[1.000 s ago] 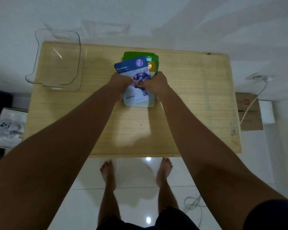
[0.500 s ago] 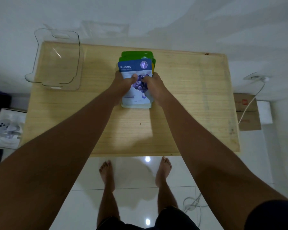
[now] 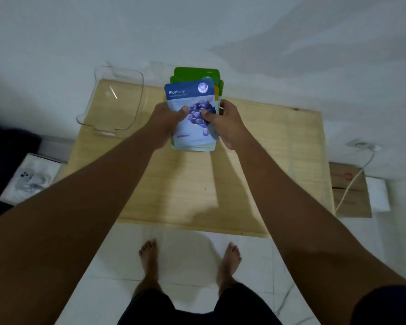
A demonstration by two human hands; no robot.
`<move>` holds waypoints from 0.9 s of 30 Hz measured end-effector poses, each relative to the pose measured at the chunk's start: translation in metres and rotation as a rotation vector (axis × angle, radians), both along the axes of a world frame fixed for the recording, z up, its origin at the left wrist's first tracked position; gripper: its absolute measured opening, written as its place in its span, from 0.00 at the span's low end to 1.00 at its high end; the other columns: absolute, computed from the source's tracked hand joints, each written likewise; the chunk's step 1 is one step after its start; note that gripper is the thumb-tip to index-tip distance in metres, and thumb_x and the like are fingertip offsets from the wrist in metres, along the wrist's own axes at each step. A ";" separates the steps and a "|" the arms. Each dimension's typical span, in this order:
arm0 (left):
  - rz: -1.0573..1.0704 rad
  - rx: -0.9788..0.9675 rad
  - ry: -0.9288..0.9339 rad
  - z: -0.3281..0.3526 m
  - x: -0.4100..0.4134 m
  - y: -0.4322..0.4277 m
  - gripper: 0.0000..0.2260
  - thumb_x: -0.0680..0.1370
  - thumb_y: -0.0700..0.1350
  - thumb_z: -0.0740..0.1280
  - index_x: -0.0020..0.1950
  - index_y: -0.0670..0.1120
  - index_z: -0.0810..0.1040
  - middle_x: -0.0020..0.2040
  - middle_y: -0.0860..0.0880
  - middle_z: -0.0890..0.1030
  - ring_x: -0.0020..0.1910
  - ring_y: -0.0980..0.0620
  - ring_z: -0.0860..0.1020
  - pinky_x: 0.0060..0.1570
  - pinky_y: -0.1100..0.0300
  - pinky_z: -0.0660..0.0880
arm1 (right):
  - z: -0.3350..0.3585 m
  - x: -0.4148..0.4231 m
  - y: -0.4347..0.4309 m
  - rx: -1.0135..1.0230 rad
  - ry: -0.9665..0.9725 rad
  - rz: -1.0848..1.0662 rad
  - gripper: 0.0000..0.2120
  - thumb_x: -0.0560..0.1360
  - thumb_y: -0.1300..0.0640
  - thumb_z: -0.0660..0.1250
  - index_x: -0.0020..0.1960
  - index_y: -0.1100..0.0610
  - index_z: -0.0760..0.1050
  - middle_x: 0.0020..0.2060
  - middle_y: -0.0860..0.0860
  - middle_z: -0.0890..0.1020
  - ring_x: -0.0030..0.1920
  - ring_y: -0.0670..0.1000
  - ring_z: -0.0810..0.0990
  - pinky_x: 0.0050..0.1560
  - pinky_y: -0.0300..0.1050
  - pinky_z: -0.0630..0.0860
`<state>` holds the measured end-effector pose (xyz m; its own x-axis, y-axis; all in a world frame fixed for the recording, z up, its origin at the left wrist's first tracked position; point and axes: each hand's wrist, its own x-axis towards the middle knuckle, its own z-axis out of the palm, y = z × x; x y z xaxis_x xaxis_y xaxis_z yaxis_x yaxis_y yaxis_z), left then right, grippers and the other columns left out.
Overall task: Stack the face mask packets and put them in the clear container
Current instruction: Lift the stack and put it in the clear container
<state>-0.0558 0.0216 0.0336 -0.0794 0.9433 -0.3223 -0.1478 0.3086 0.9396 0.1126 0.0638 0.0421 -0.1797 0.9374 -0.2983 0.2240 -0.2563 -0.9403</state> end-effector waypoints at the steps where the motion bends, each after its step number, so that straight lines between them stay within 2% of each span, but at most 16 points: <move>1: 0.018 0.024 0.052 0.009 -0.008 0.001 0.14 0.76 0.40 0.69 0.60 0.37 0.78 0.52 0.43 0.84 0.49 0.47 0.84 0.51 0.50 0.81 | 0.006 -0.008 0.004 0.017 0.000 0.001 0.08 0.70 0.60 0.73 0.47 0.54 0.78 0.49 0.60 0.85 0.49 0.61 0.85 0.55 0.63 0.81; 3: 0.098 0.067 0.193 0.025 -0.028 0.005 0.16 0.74 0.43 0.71 0.60 0.37 0.80 0.53 0.42 0.84 0.50 0.46 0.83 0.56 0.45 0.80 | 0.019 -0.026 0.011 0.046 0.023 0.002 0.11 0.70 0.60 0.74 0.51 0.57 0.77 0.50 0.59 0.85 0.49 0.58 0.85 0.56 0.62 0.81; 5: 0.139 0.128 0.276 0.039 -0.049 0.010 0.17 0.74 0.45 0.71 0.60 0.39 0.80 0.55 0.41 0.84 0.53 0.46 0.83 0.58 0.44 0.79 | 0.033 -0.049 0.016 0.095 0.060 0.005 0.11 0.72 0.63 0.73 0.52 0.58 0.76 0.50 0.59 0.84 0.50 0.57 0.85 0.56 0.59 0.81; 9: 0.115 0.244 0.380 0.058 -0.107 0.016 0.18 0.72 0.48 0.70 0.58 0.41 0.81 0.54 0.41 0.84 0.56 0.44 0.82 0.56 0.46 0.79 | 0.045 -0.104 0.028 0.209 0.039 0.017 0.14 0.71 0.63 0.73 0.54 0.59 0.74 0.51 0.59 0.83 0.51 0.57 0.83 0.55 0.60 0.81; 11: 0.090 0.292 0.423 0.059 -0.138 0.022 0.16 0.74 0.45 0.70 0.59 0.41 0.81 0.54 0.43 0.84 0.53 0.52 0.83 0.53 0.51 0.79 | 0.045 -0.132 0.032 0.267 0.010 0.010 0.15 0.71 0.63 0.72 0.56 0.59 0.73 0.52 0.59 0.82 0.51 0.56 0.82 0.55 0.58 0.81; 13: 0.056 0.333 0.502 0.055 -0.167 0.034 0.16 0.75 0.42 0.71 0.61 0.39 0.79 0.55 0.44 0.83 0.48 0.63 0.81 0.50 0.63 0.78 | 0.041 -0.162 0.036 0.325 -0.028 -0.023 0.17 0.72 0.65 0.71 0.58 0.61 0.71 0.52 0.60 0.81 0.49 0.53 0.81 0.54 0.55 0.81; 14: 0.063 0.339 0.531 0.049 -0.181 0.038 0.16 0.75 0.41 0.71 0.62 0.37 0.78 0.56 0.44 0.82 0.48 0.64 0.80 0.50 0.67 0.76 | 0.039 -0.177 0.036 0.350 -0.054 -0.029 0.17 0.72 0.66 0.70 0.59 0.63 0.70 0.53 0.60 0.80 0.49 0.53 0.80 0.54 0.53 0.80; 16: 0.087 0.316 0.517 0.035 -0.204 0.045 0.19 0.75 0.39 0.72 0.63 0.34 0.76 0.58 0.43 0.81 0.54 0.56 0.80 0.52 0.68 0.76 | 0.030 -0.201 0.038 0.410 -0.107 -0.051 0.19 0.72 0.67 0.69 0.60 0.64 0.69 0.52 0.59 0.80 0.51 0.54 0.80 0.55 0.54 0.80; 19: 0.087 0.335 0.531 0.018 -0.230 0.051 0.23 0.73 0.44 0.73 0.64 0.34 0.74 0.59 0.40 0.81 0.59 0.45 0.80 0.59 0.52 0.78 | 0.012 -0.230 0.046 0.465 -0.178 -0.063 0.18 0.72 0.69 0.67 0.60 0.64 0.69 0.49 0.52 0.79 0.50 0.51 0.79 0.52 0.53 0.80; 21: 0.084 0.329 0.550 0.009 -0.243 0.059 0.23 0.73 0.44 0.73 0.64 0.35 0.74 0.59 0.40 0.81 0.58 0.46 0.80 0.60 0.51 0.77 | 0.003 -0.246 0.051 0.474 -0.191 -0.092 0.18 0.72 0.70 0.66 0.61 0.64 0.69 0.47 0.50 0.79 0.48 0.50 0.79 0.48 0.46 0.80; 24: 0.094 0.337 0.615 -0.009 -0.256 0.075 0.22 0.72 0.46 0.73 0.62 0.38 0.75 0.58 0.43 0.82 0.56 0.47 0.81 0.58 0.53 0.78 | -0.013 -0.263 0.059 0.478 -0.199 -0.126 0.19 0.73 0.70 0.65 0.62 0.64 0.68 0.46 0.50 0.79 0.46 0.49 0.79 0.40 0.27 0.75; 25: 0.084 0.328 0.639 -0.016 -0.259 0.079 0.22 0.72 0.47 0.72 0.62 0.39 0.75 0.57 0.44 0.82 0.56 0.47 0.81 0.57 0.54 0.78 | -0.020 -0.266 0.061 0.472 -0.207 -0.133 0.19 0.73 0.70 0.65 0.62 0.64 0.67 0.46 0.51 0.79 0.46 0.49 0.79 0.39 0.26 0.74; 27: 0.066 0.302 0.696 -0.032 -0.261 0.084 0.22 0.72 0.48 0.72 0.62 0.40 0.75 0.57 0.45 0.82 0.56 0.46 0.81 0.56 0.56 0.77 | -0.034 -0.269 0.061 0.450 -0.231 -0.146 0.18 0.74 0.69 0.64 0.63 0.64 0.67 0.46 0.53 0.80 0.44 0.50 0.79 0.39 0.33 0.74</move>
